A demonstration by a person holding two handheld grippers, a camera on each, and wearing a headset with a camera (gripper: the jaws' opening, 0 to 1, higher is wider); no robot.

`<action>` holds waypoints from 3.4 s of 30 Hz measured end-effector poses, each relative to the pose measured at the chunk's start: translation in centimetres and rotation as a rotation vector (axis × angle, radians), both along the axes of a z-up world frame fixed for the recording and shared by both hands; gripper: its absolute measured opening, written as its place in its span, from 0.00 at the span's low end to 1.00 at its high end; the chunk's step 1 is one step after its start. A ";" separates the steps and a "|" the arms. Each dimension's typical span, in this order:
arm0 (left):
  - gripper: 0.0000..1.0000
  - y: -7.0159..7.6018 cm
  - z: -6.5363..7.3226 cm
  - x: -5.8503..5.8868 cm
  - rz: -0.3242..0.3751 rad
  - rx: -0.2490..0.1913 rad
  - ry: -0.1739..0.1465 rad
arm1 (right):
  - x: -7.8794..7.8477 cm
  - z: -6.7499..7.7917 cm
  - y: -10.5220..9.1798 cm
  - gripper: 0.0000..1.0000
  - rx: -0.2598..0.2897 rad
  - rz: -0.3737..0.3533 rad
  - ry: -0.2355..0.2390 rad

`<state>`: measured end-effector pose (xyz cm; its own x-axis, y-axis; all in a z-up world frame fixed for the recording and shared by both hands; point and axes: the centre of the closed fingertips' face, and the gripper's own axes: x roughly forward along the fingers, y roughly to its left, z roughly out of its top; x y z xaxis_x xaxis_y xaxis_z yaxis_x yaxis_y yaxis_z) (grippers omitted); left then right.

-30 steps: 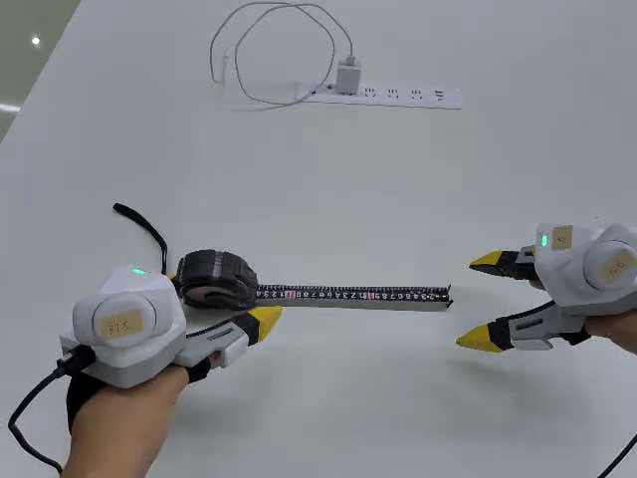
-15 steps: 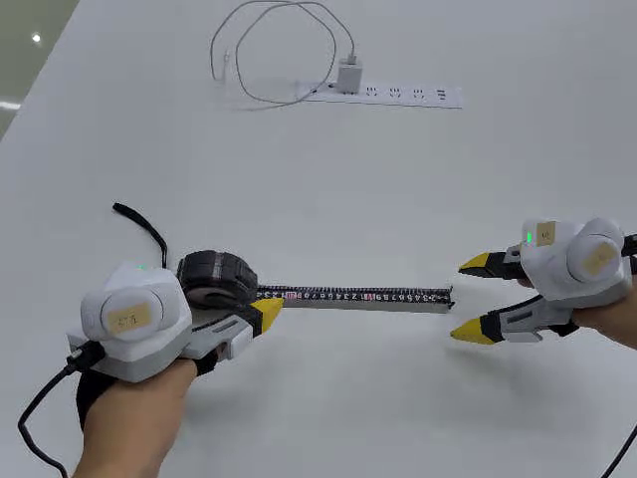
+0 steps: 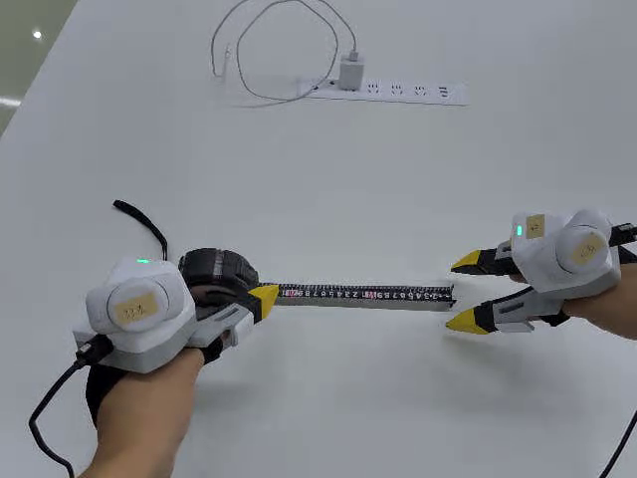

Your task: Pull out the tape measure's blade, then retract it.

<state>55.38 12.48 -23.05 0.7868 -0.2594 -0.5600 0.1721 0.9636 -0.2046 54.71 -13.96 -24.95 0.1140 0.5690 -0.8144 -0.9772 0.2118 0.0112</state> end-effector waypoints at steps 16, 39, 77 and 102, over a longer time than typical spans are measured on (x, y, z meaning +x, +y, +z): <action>0.65 0.7 -0.4 0.5 0.067 -0.008 0.011 | -0.1 -0.3 0.3 0.39 -0.005 0.011 0.006; 0.60 1.0 -0.6 0.6 0.086 -0.013 0.016 | -0.1 -0.8 0.1 0.33 -0.024 0.026 0.011; 0.61 1.1 -0.9 0.7 0.100 -0.030 0.028 | 0.1 -1.5 0.3 0.11 -0.064 0.104 -0.009; 0.58 1.1 -0.8 0.5 0.080 -0.026 0.044 | 0.2 -1.5 0.2 0.10 -0.075 0.106 -0.008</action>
<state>55.85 13.57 -23.87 0.7803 -0.2114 -0.5886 0.0846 0.9682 -0.2356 54.90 -13.71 -26.45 0.0626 0.5160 -0.8543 -0.9942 0.1070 -0.0082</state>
